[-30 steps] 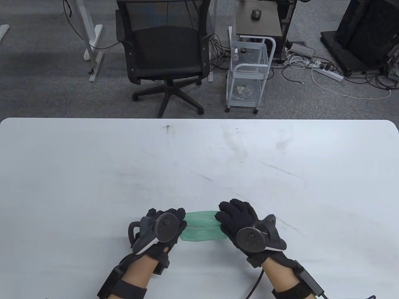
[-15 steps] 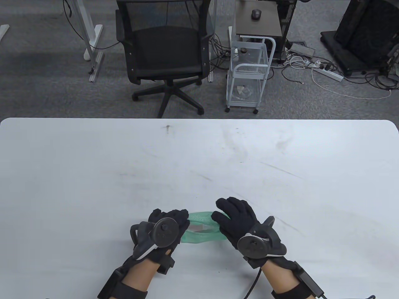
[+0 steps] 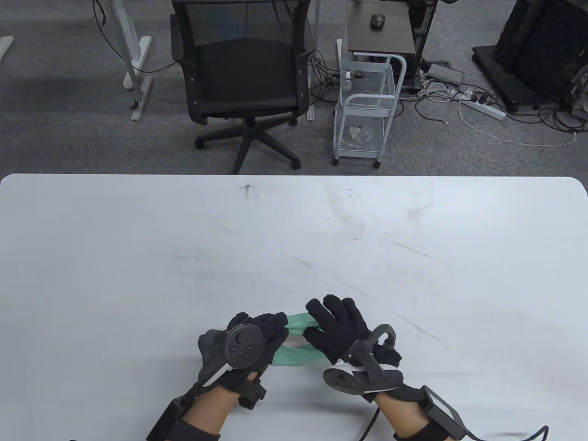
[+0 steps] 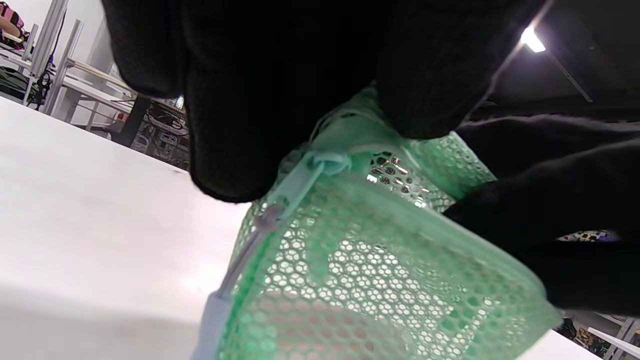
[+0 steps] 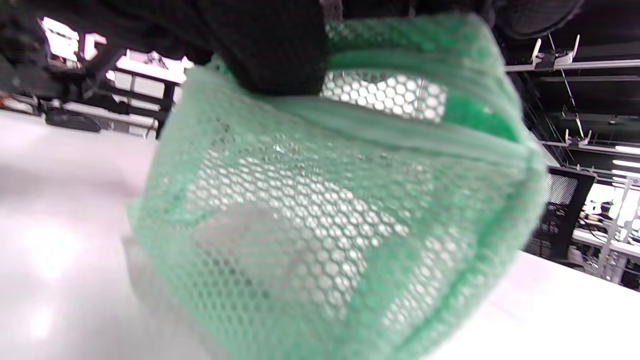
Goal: Take cleansing milk out of the toiletry bag
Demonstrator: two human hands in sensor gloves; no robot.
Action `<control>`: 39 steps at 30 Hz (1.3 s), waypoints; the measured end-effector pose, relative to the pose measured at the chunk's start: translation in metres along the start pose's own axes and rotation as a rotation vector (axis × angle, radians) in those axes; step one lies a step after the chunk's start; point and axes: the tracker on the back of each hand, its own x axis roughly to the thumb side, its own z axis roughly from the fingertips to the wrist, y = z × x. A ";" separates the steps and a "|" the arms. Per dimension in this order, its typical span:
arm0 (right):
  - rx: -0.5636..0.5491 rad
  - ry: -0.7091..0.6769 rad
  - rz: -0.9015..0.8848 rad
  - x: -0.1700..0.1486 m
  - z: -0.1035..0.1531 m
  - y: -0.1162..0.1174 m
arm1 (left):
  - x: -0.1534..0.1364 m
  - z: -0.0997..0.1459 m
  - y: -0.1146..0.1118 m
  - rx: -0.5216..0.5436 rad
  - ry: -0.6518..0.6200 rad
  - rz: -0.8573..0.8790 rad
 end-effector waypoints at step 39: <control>0.307 0.132 0.009 -0.003 -0.026 0.048 | 0.005 -0.004 -0.006 -0.109 0.054 -0.099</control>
